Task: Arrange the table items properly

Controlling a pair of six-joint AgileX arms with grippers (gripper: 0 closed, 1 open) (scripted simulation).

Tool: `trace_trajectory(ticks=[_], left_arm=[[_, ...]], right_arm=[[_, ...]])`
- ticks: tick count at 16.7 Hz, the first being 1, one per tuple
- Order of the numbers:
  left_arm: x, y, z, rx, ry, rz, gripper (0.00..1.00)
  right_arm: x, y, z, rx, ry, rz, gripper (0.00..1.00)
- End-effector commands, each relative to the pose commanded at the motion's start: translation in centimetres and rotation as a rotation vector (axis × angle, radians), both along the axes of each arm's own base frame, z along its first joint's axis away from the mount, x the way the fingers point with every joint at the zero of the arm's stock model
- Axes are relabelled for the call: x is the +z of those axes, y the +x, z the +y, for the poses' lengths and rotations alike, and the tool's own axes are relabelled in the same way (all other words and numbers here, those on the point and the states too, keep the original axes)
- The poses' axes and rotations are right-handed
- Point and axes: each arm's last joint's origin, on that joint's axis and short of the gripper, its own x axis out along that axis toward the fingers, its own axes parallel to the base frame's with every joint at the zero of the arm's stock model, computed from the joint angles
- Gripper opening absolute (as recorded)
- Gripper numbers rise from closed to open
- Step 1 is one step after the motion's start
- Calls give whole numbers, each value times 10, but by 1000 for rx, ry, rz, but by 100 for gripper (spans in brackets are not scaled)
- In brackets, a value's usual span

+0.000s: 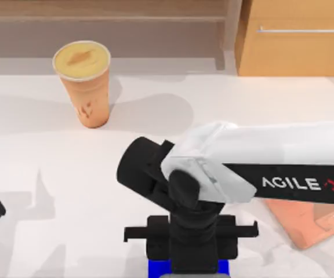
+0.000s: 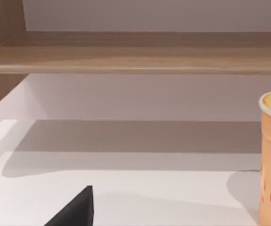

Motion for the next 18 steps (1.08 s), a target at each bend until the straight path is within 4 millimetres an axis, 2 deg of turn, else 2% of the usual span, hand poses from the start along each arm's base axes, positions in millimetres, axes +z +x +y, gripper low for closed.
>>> trace_trajectory(ticks=[6, 16, 18], left_arm=[[0, 0, 0, 0, 0, 0, 100], [0, 0, 0, 0, 0, 0, 100], [0, 0, 0, 0, 0, 0, 100]], right_arm=[[0, 0, 0, 0, 0, 0, 98], [0, 0, 0, -1, 1, 0, 100], [9, 9, -1, -51, 32, -9, 100]])
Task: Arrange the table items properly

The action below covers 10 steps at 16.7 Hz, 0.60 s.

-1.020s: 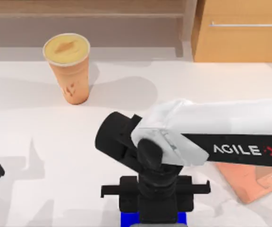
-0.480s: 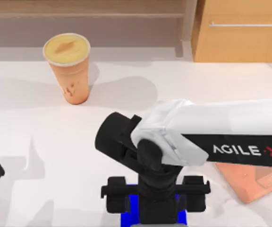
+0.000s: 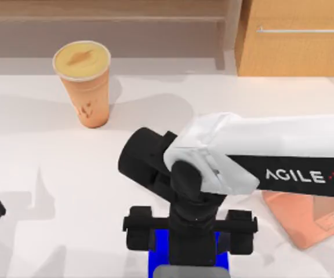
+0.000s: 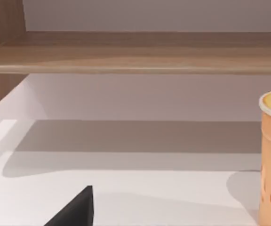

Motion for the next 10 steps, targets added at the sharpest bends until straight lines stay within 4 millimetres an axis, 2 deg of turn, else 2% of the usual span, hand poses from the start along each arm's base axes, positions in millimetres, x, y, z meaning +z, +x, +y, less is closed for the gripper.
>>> trace_trajectory(ticks=[3, 5, 7, 10], left_arm=[[0, 0, 0, 0, 0, 0, 100], [0, 0, 0, 0, 0, 0, 100], [0, 0, 0, 0, 0, 0, 100], [0, 0, 0, 0, 0, 0, 100]], right_arm=[[26, 33, -13, -204, 97, -20, 100], [50, 62, -33, -417, 179, -34, 100], [75, 92, -64, -682, 265, -44, 100], [107, 125, -129, -1157, 385, -41, 100]])
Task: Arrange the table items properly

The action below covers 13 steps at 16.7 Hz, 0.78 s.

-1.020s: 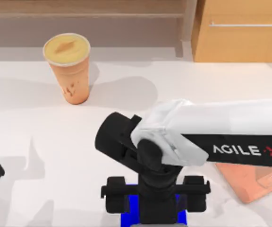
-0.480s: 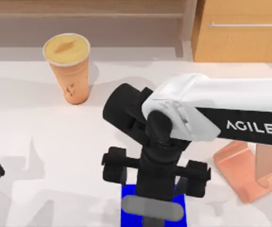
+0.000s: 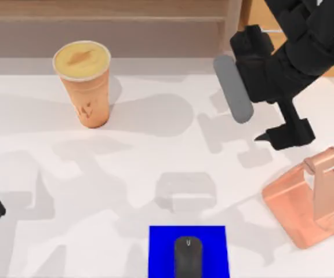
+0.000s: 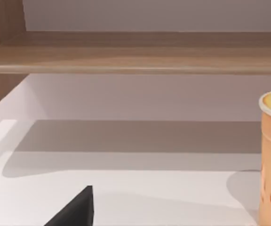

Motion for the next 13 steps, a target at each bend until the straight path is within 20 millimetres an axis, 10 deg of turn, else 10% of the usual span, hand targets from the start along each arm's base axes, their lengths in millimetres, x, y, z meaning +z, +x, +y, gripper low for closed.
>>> trace_trajectory(ticks=[7, 13], left_arm=[[0, 0, 0, 0, 0, 0, 100], [0, 0, 0, 0, 0, 0, 100]], right_arm=[[14, -9, -146, -1123, 248, 170, 100], [-44, -78, -198, -1899, 242, 388, 100]])
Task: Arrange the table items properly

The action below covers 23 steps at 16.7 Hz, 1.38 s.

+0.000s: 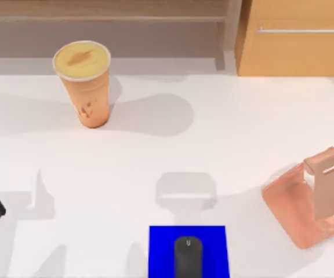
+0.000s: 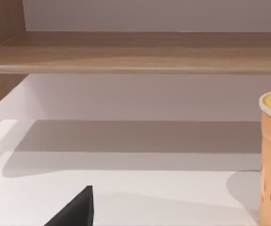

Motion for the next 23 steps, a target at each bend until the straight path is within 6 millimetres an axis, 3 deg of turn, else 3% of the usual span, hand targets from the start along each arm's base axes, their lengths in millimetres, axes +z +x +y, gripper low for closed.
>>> trace_trajectory(ticks=[3, 6, 13, 23], left_arm=[[0, 0, 0, 0, 0, 0, 100], [0, 0, 0, 0, 0, 0, 100], [0, 0, 0, 0, 0, 0, 100], [0, 0, 0, 0, 0, 0, 100]], right_arm=[[-23, -30, -4, -195, -1, 97, 100], [-32, -43, -3, -271, -6, 132, 100], [-37, -42, -4, -274, -6, 139, 100], [-93, -44, -4, -276, -6, 138, 100]])
